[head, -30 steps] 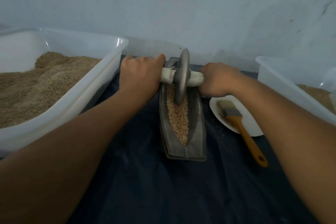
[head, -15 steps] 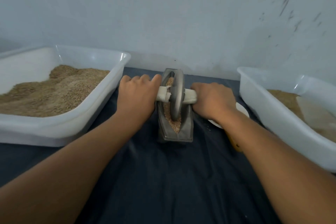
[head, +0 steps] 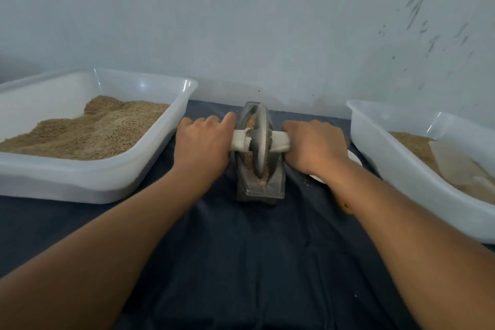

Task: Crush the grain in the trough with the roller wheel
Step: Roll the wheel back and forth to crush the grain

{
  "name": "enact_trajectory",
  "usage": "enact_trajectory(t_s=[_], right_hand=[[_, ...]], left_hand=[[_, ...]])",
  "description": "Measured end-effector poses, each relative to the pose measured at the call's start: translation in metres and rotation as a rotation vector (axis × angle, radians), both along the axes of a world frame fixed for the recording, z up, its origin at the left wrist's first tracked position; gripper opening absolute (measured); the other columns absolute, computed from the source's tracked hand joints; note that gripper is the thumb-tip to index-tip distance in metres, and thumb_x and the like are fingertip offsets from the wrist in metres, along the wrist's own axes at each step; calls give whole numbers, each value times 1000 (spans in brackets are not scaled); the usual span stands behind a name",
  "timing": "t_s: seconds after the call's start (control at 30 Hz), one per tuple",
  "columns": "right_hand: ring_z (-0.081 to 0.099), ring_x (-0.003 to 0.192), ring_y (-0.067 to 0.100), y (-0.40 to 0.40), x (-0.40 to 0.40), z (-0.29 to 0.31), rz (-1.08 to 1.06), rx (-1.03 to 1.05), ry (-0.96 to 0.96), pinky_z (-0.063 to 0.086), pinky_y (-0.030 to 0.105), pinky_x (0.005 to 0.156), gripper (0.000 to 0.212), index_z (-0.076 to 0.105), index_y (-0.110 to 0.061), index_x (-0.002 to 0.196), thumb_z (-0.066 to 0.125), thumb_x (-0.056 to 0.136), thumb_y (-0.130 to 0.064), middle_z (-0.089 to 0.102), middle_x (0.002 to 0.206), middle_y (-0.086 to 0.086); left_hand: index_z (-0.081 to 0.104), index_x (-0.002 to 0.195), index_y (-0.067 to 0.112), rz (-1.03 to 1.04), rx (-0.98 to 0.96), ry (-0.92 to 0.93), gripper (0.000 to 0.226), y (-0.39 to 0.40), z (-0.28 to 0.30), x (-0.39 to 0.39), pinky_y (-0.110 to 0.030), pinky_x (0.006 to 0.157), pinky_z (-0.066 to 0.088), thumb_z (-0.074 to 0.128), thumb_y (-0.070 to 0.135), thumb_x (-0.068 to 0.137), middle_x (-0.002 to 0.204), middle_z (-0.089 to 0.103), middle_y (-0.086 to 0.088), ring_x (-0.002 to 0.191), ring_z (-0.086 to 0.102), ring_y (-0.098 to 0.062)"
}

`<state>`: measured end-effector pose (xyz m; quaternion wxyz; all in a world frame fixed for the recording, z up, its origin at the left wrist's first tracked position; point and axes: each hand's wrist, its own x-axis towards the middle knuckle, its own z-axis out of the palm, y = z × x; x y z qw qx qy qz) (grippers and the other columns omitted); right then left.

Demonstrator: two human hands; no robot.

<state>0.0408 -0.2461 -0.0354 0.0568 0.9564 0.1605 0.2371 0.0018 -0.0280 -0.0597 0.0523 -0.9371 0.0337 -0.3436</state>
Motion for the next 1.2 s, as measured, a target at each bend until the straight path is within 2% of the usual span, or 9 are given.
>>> enact_trajectory(t_s=[0.1, 0.27, 0.43, 0.57, 0.73, 0.97, 1.2], right_hand=[[41, 56, 10, -2, 7, -2, -19, 20, 74, 22, 26, 49, 6, 50, -33, 79, 55, 75, -33, 52, 66, -11], [52, 63, 13, -1, 22, 2, -41, 26, 196, 31, 27, 50, 11, 58, -34, 86, 56, 75, -36, 59, 74, -11], [54, 64, 12, 2, 43, 11, -22, -35, 271, 33, 27, 51, 9, 56, -33, 82, 59, 74, -38, 60, 74, -10], [56, 65, 12, 3, 59, 14, 0, -38, 317, 37, 27, 52, 9, 58, -32, 80, 59, 73, -36, 61, 75, -10], [58, 68, 13, 3, 76, 14, 17, -24, 370, 41, 28, 54, 9, 59, -33, 80, 63, 73, -36, 63, 78, -9], [60, 69, 13, 8, 97, 23, 35, -64, 429, 43, 29, 56, 12, 58, -32, 77, 69, 74, -32, 65, 77, -7], [59, 71, 12, 5, 101, 18, 57, -20, 386, 40, 28, 54, 10, 55, -36, 76, 64, 77, -35, 62, 79, -11]], left_hand=[[49, 103, 25, 16, 35, -34, 30, -3, 4, 11, -35, 65, 33, 67, 19, 80, 78, 59, 2, 67, 57, -22], [49, 98, 26, 11, 33, -18, 23, -4, 5, 36, -34, 66, 36, 68, 22, 84, 71, 57, 5, 60, 52, -19], [49, 99, 26, 0, 19, -26, 23, 1, 0, 55, -34, 64, 33, 66, 23, 85, 73, 61, 4, 61, 56, -21], [49, 100, 25, 6, 26, -50, 21, 2, -1, 67, -33, 62, 31, 63, 19, 85, 70, 59, 4, 56, 51, -21], [50, 112, 25, 0, 34, -68, 26, 3, 0, 82, -34, 63, 31, 62, 21, 90, 74, 63, 3, 61, 58, -22], [51, 113, 26, -10, 21, -67, 26, 6, -1, 94, -34, 67, 39, 63, 27, 90, 80, 66, 1, 68, 63, -24], [51, 111, 25, -17, 29, -68, 20, 3, 3, 101, -35, 68, 40, 58, 23, 92, 80, 64, 1, 67, 62, -24]])
